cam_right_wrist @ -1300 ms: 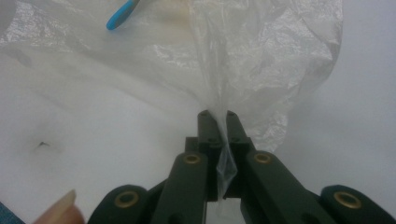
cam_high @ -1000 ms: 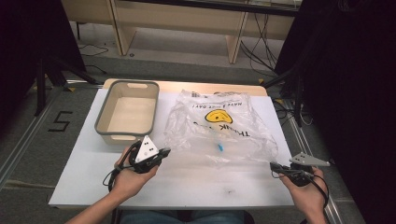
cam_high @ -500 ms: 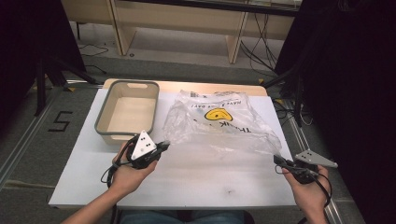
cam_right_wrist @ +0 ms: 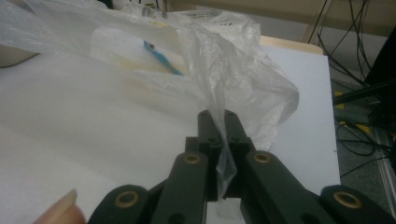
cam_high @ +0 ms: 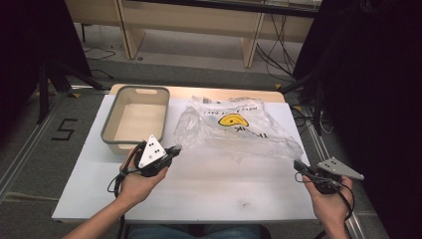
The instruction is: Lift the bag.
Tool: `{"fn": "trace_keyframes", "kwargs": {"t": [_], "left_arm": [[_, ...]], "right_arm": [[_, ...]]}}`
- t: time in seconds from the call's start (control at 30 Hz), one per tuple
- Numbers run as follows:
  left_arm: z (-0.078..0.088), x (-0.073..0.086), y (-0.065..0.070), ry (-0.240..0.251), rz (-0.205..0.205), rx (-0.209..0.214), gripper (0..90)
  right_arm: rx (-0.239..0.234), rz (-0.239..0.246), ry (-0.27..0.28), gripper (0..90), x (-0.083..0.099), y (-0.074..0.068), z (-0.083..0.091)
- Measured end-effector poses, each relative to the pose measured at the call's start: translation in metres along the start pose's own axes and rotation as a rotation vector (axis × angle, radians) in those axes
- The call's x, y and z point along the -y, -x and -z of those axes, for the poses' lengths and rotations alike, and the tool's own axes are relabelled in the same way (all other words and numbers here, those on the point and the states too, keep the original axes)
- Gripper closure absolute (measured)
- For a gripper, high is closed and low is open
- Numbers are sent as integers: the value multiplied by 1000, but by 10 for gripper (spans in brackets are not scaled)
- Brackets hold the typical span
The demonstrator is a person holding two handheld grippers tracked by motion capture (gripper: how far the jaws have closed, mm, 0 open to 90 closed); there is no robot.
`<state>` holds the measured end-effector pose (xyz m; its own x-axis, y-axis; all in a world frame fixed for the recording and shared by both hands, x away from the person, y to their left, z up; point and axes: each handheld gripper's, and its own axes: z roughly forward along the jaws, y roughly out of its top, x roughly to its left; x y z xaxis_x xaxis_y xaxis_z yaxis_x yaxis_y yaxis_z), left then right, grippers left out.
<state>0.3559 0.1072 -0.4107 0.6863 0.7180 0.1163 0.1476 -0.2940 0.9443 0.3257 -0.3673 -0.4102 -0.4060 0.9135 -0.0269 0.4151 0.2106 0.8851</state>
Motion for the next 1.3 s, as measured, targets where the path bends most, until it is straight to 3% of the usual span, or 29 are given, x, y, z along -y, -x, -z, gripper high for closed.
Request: {"fn": "trace_keyframes", "kwargs": {"t": [0.57,1.3], "left_arm": [[7,-19,-4,81,-5,-25,887],[18,-44,-1,159,-24,-26,887]], "right_arm": [[29,6,92,896,-11,-3,4],[49,12,153,896,-21,-3,11]]}}
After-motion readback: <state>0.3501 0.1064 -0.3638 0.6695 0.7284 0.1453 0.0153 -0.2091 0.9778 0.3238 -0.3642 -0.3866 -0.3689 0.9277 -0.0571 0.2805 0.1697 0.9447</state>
